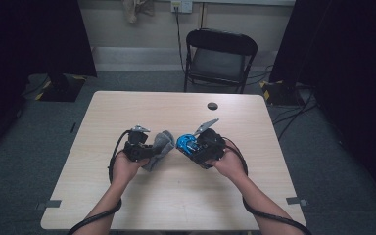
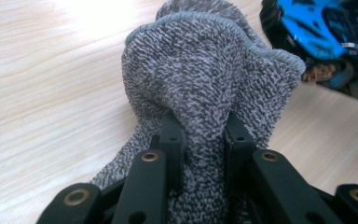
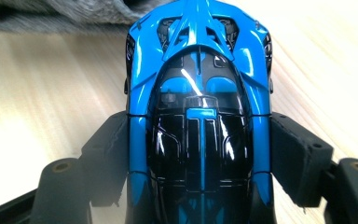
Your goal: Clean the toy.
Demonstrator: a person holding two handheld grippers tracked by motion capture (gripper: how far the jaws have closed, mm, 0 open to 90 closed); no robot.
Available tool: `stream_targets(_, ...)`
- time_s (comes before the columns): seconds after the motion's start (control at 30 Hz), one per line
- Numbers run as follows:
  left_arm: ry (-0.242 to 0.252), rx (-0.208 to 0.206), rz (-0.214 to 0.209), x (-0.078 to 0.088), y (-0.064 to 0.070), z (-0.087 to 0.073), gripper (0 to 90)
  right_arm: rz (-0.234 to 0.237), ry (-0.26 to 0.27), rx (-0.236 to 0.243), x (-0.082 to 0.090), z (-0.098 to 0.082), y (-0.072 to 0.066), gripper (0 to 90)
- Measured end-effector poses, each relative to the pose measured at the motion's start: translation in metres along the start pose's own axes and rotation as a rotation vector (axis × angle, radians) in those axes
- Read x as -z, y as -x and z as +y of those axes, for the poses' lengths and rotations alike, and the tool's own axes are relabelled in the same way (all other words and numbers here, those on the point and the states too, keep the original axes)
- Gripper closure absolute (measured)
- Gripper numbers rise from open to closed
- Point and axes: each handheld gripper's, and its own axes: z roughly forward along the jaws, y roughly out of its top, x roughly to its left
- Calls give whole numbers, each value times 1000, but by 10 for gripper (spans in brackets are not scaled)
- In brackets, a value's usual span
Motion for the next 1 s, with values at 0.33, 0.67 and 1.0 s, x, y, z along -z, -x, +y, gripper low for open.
stream_targets(0.33,-16,-11,-99,-19,19,-5,745,19,16,-8,1,6,-3,286)
stream_targets(0.67,-15,-18,-176,-31,40,-6,745,21,21,-19,0,13,-2,286)
stream_targets(1.0,-22,2,-216,-38,48,-13,745,28,13,-40,-6,17,-1,285)
